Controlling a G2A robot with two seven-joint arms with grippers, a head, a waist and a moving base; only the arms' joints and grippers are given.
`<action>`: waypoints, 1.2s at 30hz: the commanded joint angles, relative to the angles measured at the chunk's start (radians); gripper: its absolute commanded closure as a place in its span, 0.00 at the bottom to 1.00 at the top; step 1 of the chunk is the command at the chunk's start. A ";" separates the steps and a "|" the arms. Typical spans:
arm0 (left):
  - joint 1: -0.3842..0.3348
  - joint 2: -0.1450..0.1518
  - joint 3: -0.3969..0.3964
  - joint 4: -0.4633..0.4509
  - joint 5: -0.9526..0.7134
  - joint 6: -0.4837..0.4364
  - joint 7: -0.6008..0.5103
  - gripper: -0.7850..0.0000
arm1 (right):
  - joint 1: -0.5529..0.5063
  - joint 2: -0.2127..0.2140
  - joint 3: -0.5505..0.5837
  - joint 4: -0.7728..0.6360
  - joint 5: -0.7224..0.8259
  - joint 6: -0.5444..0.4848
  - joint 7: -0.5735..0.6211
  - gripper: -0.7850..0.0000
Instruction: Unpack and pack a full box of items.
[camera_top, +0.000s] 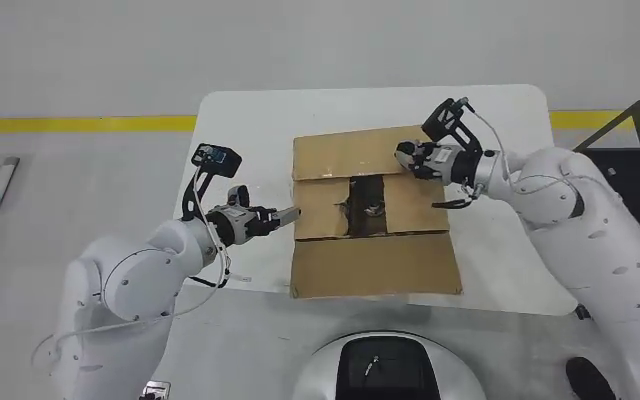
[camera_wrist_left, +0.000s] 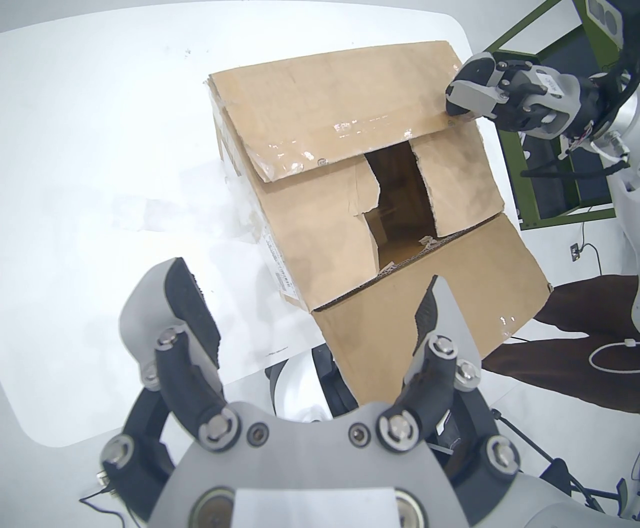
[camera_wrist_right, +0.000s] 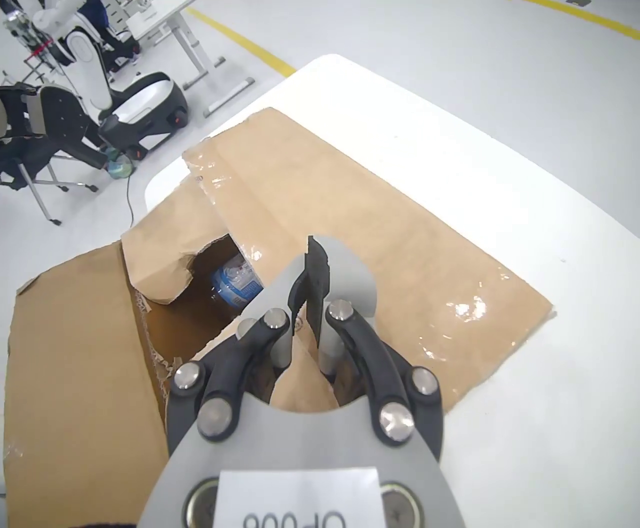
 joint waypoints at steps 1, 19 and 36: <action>0.000 0.000 0.000 0.000 0.000 0.000 0.000 0.00 | -0.021 0.001 -0.005 -0.023 -0.030 0.023 -0.016 1.00; 0.359 0.055 -0.154 -0.128 0.466 -0.350 0.016 0.00 | -0.053 -0.004 -0.019 -0.060 -0.052 0.124 -0.076 1.00; 0.563 0.053 -0.106 -0.144 0.531 -0.442 0.164 0.00 | -0.035 -0.008 -0.033 -0.042 -0.042 0.130 -0.067 1.00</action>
